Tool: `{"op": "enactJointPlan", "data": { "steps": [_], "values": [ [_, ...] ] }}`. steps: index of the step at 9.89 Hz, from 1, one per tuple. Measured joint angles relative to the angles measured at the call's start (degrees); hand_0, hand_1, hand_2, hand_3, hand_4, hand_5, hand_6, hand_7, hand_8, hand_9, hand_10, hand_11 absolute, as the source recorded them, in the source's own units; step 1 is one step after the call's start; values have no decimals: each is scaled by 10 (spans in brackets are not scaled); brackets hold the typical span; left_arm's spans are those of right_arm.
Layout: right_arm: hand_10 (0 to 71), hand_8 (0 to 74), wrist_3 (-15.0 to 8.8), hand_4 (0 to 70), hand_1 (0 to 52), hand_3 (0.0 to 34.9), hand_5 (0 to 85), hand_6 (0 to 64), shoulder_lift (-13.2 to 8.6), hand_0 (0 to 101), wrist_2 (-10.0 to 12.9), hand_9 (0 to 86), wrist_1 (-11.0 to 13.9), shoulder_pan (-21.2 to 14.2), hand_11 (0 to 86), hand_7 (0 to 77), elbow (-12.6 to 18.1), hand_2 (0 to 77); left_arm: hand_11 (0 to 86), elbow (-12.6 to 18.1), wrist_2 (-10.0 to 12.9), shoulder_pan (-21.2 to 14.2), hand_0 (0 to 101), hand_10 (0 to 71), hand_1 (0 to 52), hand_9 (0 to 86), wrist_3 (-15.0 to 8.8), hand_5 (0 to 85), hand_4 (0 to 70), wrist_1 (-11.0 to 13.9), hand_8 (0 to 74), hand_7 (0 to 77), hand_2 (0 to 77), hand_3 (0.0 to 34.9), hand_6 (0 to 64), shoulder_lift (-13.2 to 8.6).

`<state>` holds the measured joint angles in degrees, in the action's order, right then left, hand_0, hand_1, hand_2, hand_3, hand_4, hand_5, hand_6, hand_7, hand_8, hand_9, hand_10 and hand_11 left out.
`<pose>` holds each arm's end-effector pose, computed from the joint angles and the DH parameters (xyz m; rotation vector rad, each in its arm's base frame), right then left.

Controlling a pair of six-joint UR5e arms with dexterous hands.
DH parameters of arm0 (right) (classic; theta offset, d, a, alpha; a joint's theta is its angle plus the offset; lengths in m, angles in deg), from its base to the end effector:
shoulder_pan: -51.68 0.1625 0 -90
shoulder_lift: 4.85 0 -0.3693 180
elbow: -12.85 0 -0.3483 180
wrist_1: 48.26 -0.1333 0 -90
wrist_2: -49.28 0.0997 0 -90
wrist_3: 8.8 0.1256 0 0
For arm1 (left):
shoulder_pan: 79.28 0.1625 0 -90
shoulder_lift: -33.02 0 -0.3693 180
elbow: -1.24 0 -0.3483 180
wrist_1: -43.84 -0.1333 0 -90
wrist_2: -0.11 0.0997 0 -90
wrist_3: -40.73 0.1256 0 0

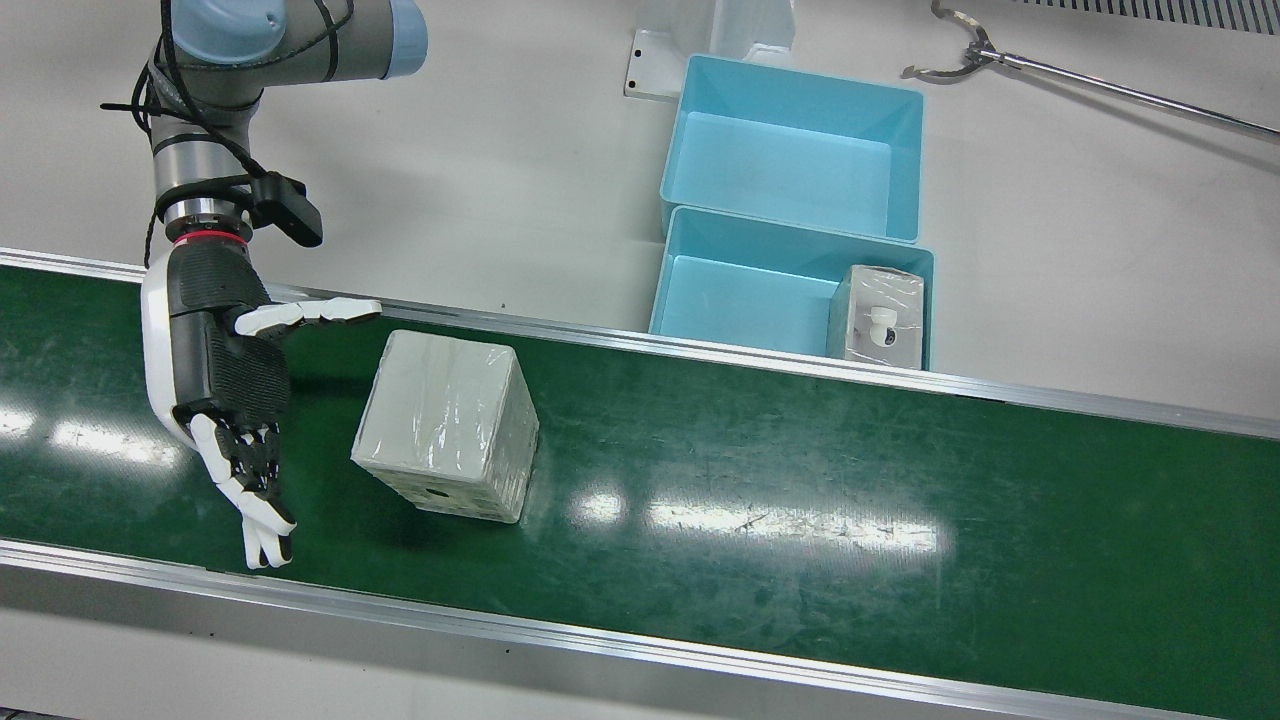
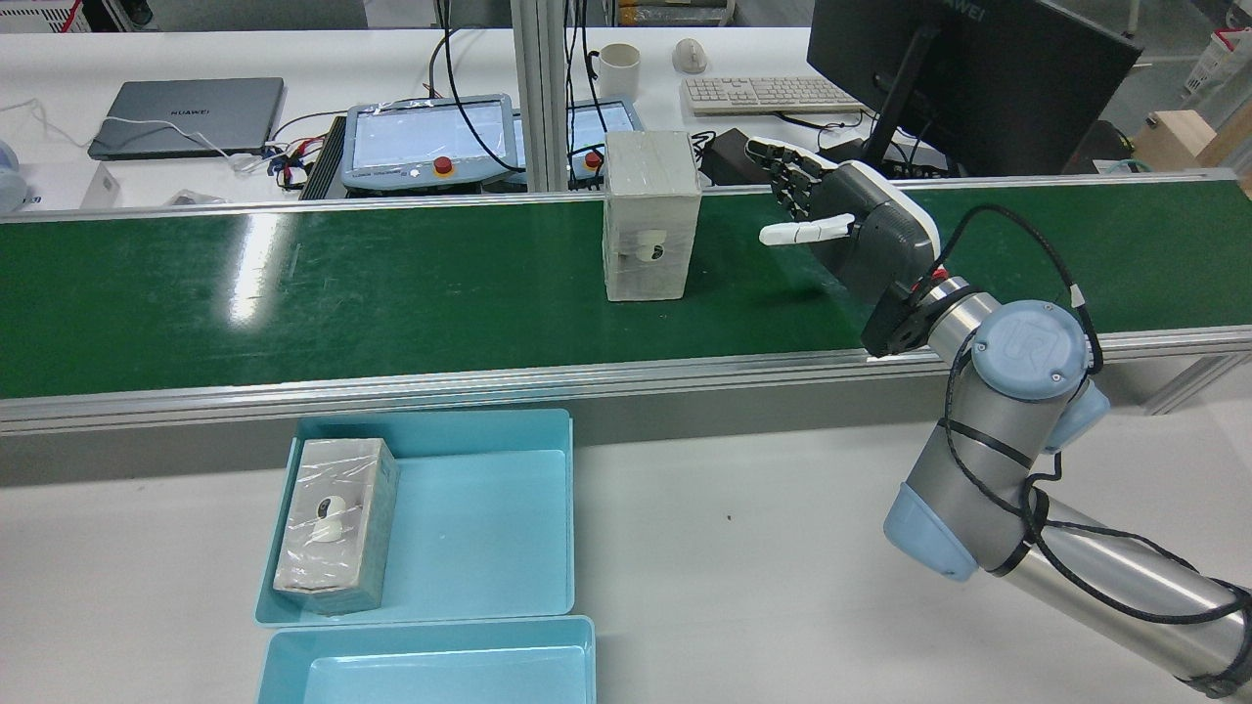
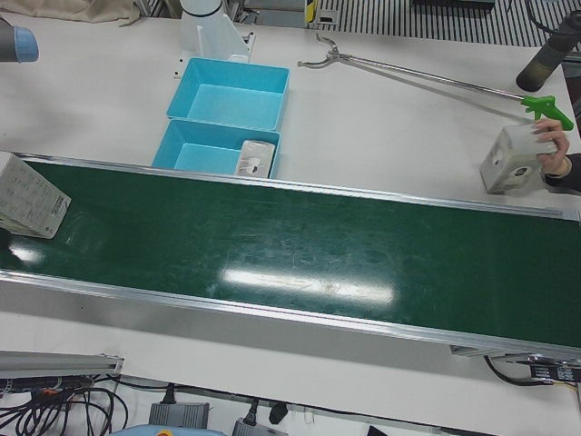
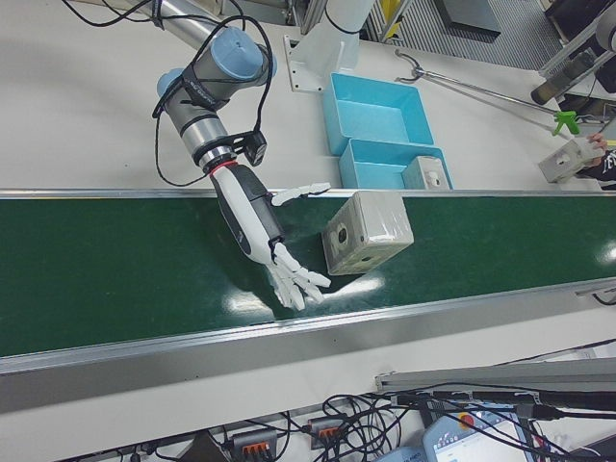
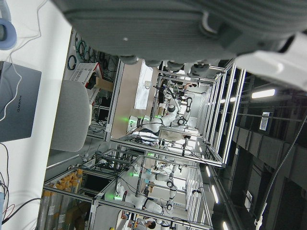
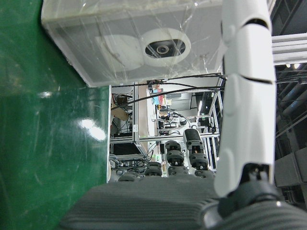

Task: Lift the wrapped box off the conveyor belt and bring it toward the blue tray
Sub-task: 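Position the right hand beside the wrapped box as it arrives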

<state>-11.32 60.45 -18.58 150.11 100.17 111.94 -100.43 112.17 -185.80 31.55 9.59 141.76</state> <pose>-0.2507 -0.5559 0.3695 -0.4510 -2.3158 1.8186 -0.2329 -0.4822 0.4432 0.2973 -2.0875 2.2416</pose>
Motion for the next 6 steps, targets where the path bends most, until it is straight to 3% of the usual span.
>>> {"op": "enactJointPlan", "data": {
  "steps": [6],
  "values": [
    [0, 5, 1, 93, 158, 0, 169, 27, -1, 483, 0, 38, -1, -2, 5, 33, -11, 109, 5, 0, 0, 0, 0, 5, 0, 0, 0, 11, 0, 0, 5, 5, 11, 0, 5, 0]
  ]
}}
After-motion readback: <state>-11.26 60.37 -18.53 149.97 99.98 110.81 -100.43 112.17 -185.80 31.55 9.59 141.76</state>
